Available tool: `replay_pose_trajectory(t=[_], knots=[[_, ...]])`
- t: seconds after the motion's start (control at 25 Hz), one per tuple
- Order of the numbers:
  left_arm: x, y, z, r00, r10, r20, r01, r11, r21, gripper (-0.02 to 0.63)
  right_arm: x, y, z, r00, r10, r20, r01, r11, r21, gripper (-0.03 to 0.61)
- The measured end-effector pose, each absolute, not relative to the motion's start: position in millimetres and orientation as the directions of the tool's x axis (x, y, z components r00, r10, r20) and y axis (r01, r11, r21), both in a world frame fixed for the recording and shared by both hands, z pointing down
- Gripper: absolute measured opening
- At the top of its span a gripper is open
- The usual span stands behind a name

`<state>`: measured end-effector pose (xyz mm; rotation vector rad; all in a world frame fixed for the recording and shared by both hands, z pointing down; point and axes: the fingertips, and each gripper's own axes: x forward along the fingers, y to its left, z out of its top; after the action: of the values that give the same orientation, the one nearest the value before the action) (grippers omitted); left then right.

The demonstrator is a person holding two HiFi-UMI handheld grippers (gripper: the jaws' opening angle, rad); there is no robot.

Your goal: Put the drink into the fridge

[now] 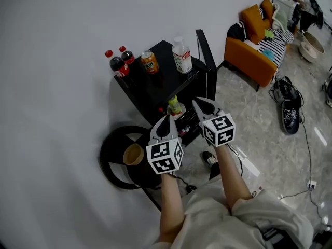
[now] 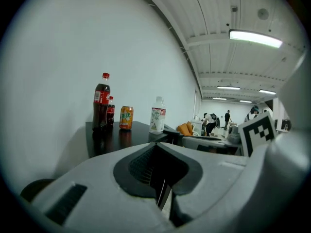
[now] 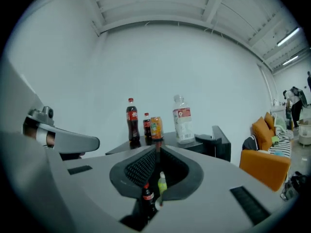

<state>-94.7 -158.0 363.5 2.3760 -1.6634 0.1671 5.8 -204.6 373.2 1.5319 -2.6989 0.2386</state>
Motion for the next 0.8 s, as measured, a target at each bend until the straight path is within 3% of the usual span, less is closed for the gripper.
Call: replay_pose_trajectory(t=[0.12,0.2,0.28,0.44,0.64,0.8], knots=[[-84,-188,350,0.353,-0.912,0.209,-0.936,-0.340,0.095,0.009,18,-245,351,-0.519,-0.852,0.066,-0.852,0.509,-0.125,0.036],[-75,-210,342,0.353,-0.913,0.202,-0.935,-0.348,0.063,0.009,23,-274,338,-0.527,-0.848,0.049,-0.846,0.518,-0.125,0.206],[-68,-227,337,0.349,-0.916,0.197,-0.937,-0.347,0.046,0.009,26,-296,326,-0.536,-0.844,0.027,-0.840,0.529,-0.122,0.276],[-60,-262,333,0.332,-0.922,0.201,-0.942,-0.333,0.032,0.009,25,-340,314,-0.559,-0.828,0.030,-0.828,0.557,-0.069,0.304],[-64,-295,336,0.295,-0.932,0.211,-0.955,-0.290,0.057,0.009,5,-382,320,-0.596,-0.793,0.126,-0.801,0.598,-0.025,0.339],[-72,-307,326,0.262,-0.944,0.202,-0.965,-0.255,0.059,0.009,-2,-400,326,-0.526,-0.827,0.197,-0.833,0.548,0.078,0.338]])
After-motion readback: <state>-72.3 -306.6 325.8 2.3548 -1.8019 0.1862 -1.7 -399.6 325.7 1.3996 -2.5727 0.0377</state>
